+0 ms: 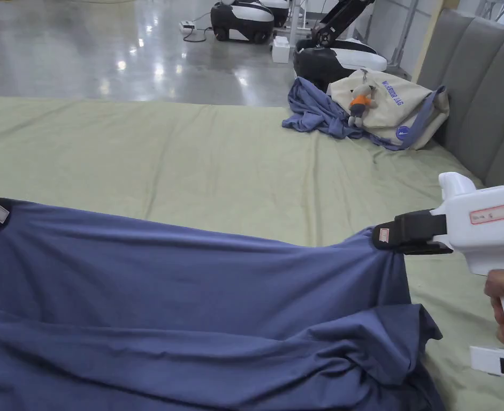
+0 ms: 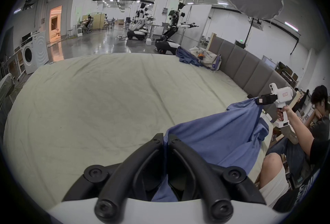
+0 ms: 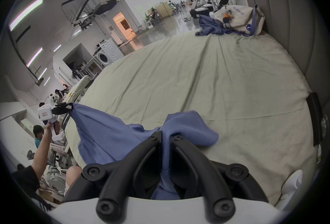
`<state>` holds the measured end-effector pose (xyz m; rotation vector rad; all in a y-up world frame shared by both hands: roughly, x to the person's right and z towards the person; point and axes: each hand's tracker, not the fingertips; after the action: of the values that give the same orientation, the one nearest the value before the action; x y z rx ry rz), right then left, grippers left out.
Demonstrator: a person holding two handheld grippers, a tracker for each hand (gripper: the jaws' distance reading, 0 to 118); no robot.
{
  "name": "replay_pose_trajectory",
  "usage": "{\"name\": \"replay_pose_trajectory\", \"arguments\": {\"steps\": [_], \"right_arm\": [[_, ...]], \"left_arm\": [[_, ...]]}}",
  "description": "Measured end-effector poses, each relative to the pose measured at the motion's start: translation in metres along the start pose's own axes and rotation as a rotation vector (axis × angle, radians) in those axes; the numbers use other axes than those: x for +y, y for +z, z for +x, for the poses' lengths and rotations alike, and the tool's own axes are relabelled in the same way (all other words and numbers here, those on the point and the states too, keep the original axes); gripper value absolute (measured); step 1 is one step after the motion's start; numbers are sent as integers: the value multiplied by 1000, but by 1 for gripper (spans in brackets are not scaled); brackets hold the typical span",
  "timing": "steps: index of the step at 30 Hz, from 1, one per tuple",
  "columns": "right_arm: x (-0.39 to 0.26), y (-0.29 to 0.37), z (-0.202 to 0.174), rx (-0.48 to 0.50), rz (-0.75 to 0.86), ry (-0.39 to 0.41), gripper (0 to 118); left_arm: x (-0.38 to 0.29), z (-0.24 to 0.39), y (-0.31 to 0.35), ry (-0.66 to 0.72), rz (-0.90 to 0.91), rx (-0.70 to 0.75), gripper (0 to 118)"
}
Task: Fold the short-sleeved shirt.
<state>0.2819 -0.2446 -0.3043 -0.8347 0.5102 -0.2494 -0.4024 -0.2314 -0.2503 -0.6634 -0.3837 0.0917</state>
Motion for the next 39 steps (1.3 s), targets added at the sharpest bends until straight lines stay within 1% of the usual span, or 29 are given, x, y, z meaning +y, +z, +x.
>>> {"name": "replay_pose_trajectory", "arguments": {"steps": [3,8,10,12,14,17,18,21,23,26,27,29,32,34,36,37,38,39], "right_arm": [[-22,15,-2,26,17,9,9],[-65,39,-11,63,58,50,9],[-83,49,-13,80,60,31,9],[-99,55,-15,78,69,49,9],[-116,58,-16,81,63,46,9],[-143,58,-15,83,49,51,9],[-152,58,-16,77,40,57,9],[-172,53,-15,64,18,50,9],[-183,47,-12,56,-12,52,9],[-194,36,-9,30,-36,67,9],[-197,33,-10,8,-45,78,9],[-202,26,-9,-18,-71,100,9],[-207,22,-12,-30,-78,108,9],[-206,20,-18,-57,-78,156,9],[-205,22,-13,-65,-78,168,10],[-202,27,-16,-73,-77,176,12],[-198,33,-21,-82,-71,191,15],[-194,46,-30,-121,-33,236,27]], "left_arm": [[-22,0,14,13,-3,-6,5],[-73,3,42,18,19,-38,5],[-95,2,54,67,24,-72,5],[-116,4,61,83,29,-80,5],[-137,8,66,82,13,-89,5],[-169,12,69,105,2,-64,5],[-177,26,73,111,13,-54,5],[-195,35,73,114,12,-24,5],[-199,46,70,92,-8,4,5],[-204,50,59,99,-39,28,5],[-204,52,56,88,-52,39,5],[-204,54,52,86,-59,45,5],[-202,56,54,89,-48,51,5],[-202,55,56,85,-43,53,5],[-200,59,56,74,-40,64,5],[-197,62,57,63,-40,70,7],[-195,64,61,54,-32,74,18],[-188,70,67,24,-2,121,43]]}}
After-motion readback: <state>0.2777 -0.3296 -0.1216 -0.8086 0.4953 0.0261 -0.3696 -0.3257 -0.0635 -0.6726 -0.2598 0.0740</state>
